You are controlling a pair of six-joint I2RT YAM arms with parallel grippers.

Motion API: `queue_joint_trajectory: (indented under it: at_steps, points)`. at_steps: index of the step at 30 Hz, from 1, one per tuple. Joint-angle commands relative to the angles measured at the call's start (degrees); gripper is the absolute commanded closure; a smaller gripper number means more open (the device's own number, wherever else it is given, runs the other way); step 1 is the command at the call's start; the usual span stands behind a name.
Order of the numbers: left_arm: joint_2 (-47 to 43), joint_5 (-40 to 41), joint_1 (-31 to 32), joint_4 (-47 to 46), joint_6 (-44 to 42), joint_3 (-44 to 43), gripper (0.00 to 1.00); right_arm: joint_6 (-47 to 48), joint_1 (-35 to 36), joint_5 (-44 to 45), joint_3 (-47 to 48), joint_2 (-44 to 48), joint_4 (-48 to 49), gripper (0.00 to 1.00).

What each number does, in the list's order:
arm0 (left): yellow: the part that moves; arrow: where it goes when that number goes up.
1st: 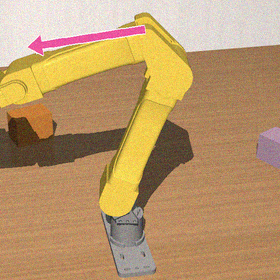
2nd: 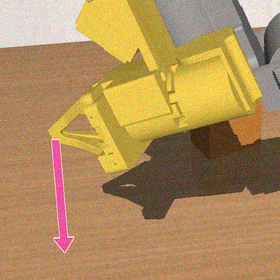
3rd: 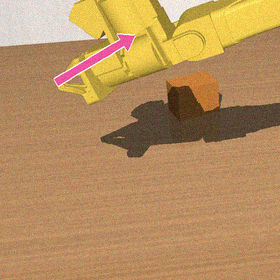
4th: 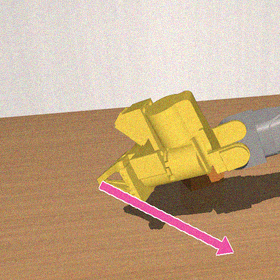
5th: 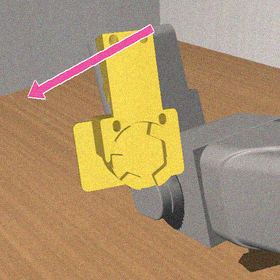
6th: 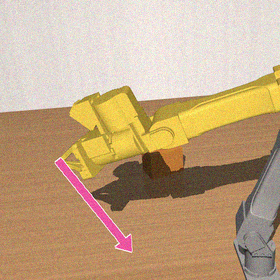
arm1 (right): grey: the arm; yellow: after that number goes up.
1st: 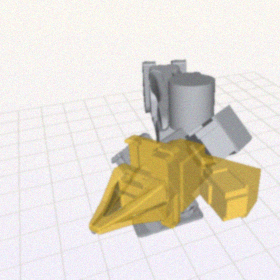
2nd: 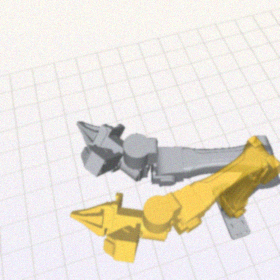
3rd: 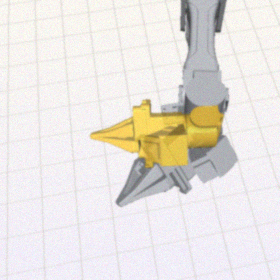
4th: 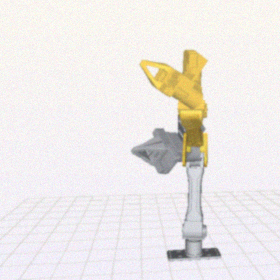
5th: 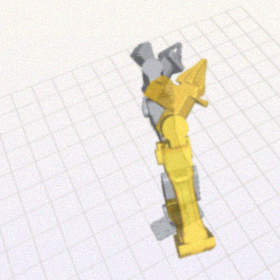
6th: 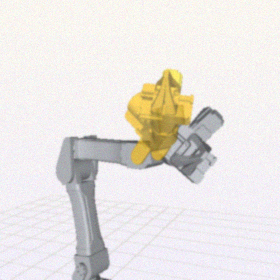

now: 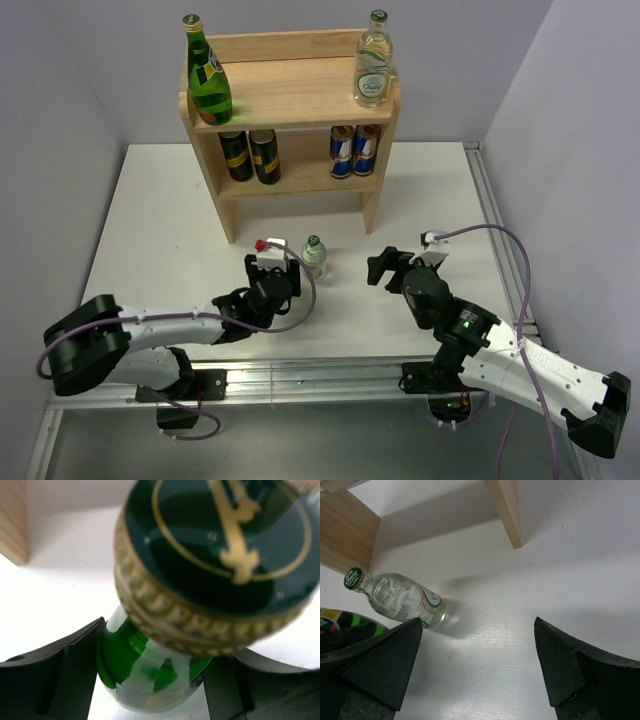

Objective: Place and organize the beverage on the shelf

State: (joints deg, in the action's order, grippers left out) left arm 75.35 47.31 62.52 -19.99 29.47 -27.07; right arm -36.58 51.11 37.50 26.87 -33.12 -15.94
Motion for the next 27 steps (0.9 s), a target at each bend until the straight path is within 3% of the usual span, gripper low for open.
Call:
queue_joint_trajectory:
  at_steps: [1,9,17,27]
  points:
    - [-7.83,2.00,-0.21,3.98,-1.51,-8.86,1.00,-0.51,-0.22,0.82,-0.16,0.17,0.91,0.00]
    - [-10.66,0.95,-1.08,11.01,-8.99,-20.81,1.00,0.28,-0.22,0.91,1.34,-0.27,0.56,0.00]
    - [-7.86,-0.37,-3.54,17.53,-19.97,-42.96,1.00,0.89,-0.22,1.09,2.30,-0.36,0.56,0.00]
    - [-0.13,-6.26,-11.71,22.71,-28.23,-66.59,1.00,1.07,-0.22,1.18,2.22,-0.36,0.65,0.00]
